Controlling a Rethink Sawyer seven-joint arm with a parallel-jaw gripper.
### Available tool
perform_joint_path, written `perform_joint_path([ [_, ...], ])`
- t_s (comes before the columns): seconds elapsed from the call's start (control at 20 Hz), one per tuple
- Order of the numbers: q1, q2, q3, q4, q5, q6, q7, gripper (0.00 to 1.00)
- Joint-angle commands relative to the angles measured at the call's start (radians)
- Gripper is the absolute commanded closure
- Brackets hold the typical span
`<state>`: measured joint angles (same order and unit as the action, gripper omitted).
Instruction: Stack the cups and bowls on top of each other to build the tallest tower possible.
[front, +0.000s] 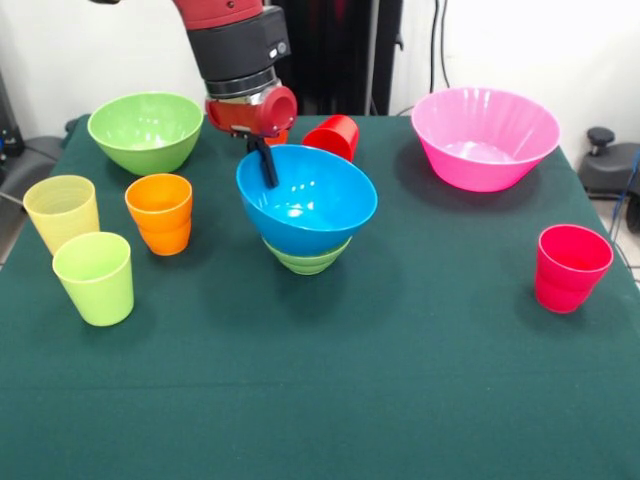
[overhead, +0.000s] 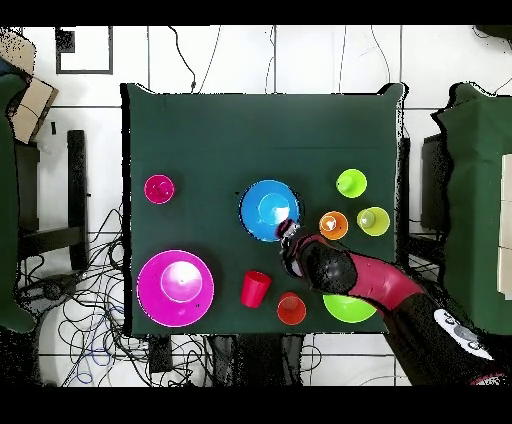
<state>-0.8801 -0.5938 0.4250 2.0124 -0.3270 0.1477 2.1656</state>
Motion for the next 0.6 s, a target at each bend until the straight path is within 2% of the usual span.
perform_joint_path([
  [0.05, 0.039, 0.049, -0.04, 0.016, -0.062, -0.083, 0.067, 1.0],
  [0.6, 0.046, 0.052, -0.039, 0.012, -0.047, -0.087, 0.062, 1.0],
])
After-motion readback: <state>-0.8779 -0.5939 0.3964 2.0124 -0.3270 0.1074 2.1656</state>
